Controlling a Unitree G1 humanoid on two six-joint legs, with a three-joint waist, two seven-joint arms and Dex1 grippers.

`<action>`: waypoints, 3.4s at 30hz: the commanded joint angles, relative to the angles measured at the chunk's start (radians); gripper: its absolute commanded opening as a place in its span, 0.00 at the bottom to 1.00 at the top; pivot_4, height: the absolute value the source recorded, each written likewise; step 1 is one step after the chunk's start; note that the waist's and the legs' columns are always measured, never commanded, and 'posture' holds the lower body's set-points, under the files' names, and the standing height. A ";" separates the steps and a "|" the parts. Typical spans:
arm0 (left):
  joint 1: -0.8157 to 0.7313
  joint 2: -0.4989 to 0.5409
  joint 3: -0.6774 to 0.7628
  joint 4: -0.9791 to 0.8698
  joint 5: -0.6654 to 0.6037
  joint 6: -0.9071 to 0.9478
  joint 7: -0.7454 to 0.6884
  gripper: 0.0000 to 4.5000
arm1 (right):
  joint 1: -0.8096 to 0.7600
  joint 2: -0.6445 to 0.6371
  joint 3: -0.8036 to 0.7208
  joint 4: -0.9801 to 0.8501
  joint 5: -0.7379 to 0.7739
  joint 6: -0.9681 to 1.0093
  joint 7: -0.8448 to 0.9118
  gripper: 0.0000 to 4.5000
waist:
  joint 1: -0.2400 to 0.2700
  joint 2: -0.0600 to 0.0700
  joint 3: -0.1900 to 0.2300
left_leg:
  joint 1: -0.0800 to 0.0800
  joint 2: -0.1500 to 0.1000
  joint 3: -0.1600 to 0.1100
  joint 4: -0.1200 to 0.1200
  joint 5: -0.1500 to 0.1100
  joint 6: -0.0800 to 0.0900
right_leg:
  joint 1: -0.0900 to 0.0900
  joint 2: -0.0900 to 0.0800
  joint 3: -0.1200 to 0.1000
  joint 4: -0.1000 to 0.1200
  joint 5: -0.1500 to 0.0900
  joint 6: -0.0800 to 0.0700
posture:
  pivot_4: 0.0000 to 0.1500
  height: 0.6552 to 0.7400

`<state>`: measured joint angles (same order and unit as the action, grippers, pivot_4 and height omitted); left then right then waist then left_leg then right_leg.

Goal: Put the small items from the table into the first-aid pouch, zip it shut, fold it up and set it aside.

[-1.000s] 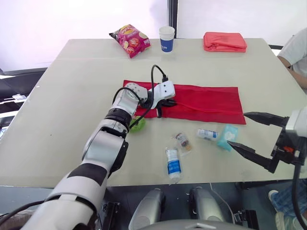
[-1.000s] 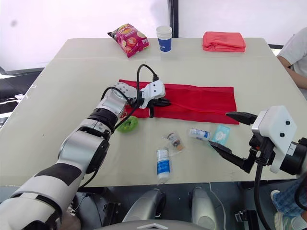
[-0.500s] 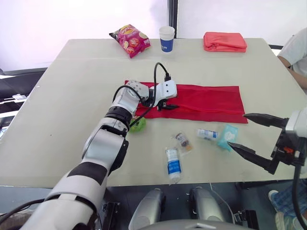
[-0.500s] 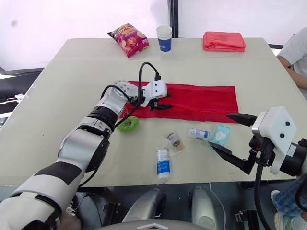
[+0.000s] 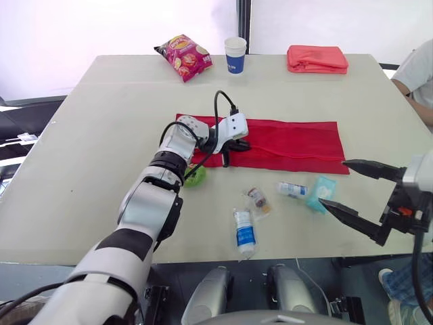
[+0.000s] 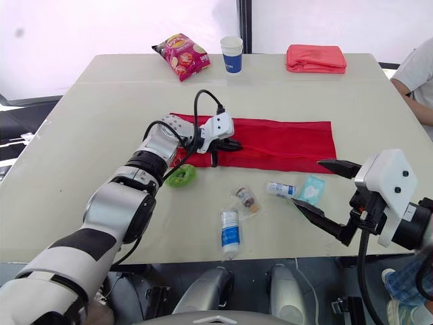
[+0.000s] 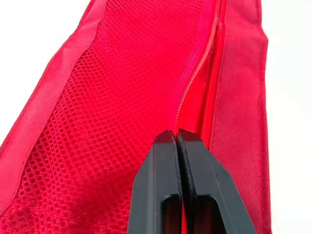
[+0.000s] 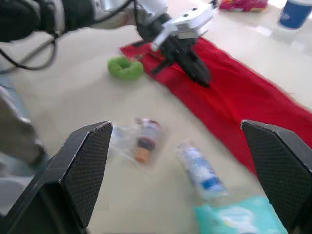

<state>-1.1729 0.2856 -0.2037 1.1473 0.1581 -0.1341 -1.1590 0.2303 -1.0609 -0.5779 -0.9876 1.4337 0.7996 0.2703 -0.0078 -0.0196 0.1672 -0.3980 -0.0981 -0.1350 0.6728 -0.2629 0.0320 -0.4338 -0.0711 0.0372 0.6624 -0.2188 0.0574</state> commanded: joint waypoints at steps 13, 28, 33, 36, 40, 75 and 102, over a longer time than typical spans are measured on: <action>0.025 0.001 -0.004 -0.149 -0.020 0.044 -0.049 0.01 | -0.310 0.317 0.904 0.146 0.147 0.047 -0.574 1.00 | -0.004 -0.004 -0.001 | 0.000 0.000 0.000 0.000 0.000 0.000 | -0.001 0.000 0.001 0.000 0.000 0.000 | 1.00 1.00; 0.059 0.011 0.000 -0.223 -0.026 0.085 -0.036 0.00 | -0.399 0.470 0.982 0.330 -0.080 0.191 -0.537 0.31 | -0.007 -0.004 -0.001 | 0.000 0.000 -0.001 0.000 0.000 0.000 | -0.001 0.001 0.000 0.000 0.000 0.000 | 1.00 1.00; 0.061 0.006 0.003 -0.212 -0.027 0.080 -0.022 0.00 | -0.386 0.439 0.920 0.274 -0.080 0.188 -0.421 0.01 | -0.007 -0.004 -0.001 | 0.000 -0.001 -0.001 0.000 0.000 0.000 | -0.001 0.001 0.000 0.000 0.000 0.000 | 1.00 1.00; 0.062 0.003 0.007 -0.208 -0.032 0.082 -0.017 0.00 | -0.375 0.413 0.859 0.228 -0.027 0.161 -0.322 0.00 | -0.007 -0.004 -0.001 | 0.000 -0.001 -0.001 0.000 0.000 0.000 | -0.001 0.001 0.000 0.000 0.000 0.000 | 1.00 1.00; 0.063 -0.004 0.013 -0.194 -0.039 0.079 -0.010 0.00 | -0.396 0.388 0.701 0.238 0.172 0.079 -0.292 0.00 | -0.007 -0.004 -0.001 | 0.000 -0.001 -0.001 0.000 0.000 0.000 | -0.001 0.001 0.000 0.000 0.000 0.000 | 1.00 1.00; 0.200 0.014 -0.018 -0.508 -0.175 0.269 -0.176 0.00 | -0.922 0.783 0.552 1.153 -0.379 0.233 -0.319 0.00 | -0.033 -0.003 -0.002 | -0.001 -0.001 0.002 -0.002 0.000 0.000 | -0.005 0.001 0.004 0.001 0.000 0.000 | 1.00 1.00; 0.157 0.022 -0.015 -0.371 -0.151 0.227 -0.112 0.00 | -0.747 0.472 0.739 0.500 -0.702 0.362 -0.029 0.48 | -0.033 -0.002 -0.002 | -0.004 -0.001 0.003 -0.002 0.000 0.000 | -0.009 0.001 0.006 0.002 0.000 0.000 | 1.00 1.00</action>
<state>-0.9897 0.3085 -0.2195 0.7915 0.0145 0.0997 -1.2696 -0.5011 -0.5952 0.1361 -0.4804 0.7751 1.1879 0.2480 -0.0403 -0.0214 0.1652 -0.4015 -0.0987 -0.1323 0.6706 -0.2627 0.0315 -0.4424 -0.0704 0.0426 0.6648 -0.2186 0.0571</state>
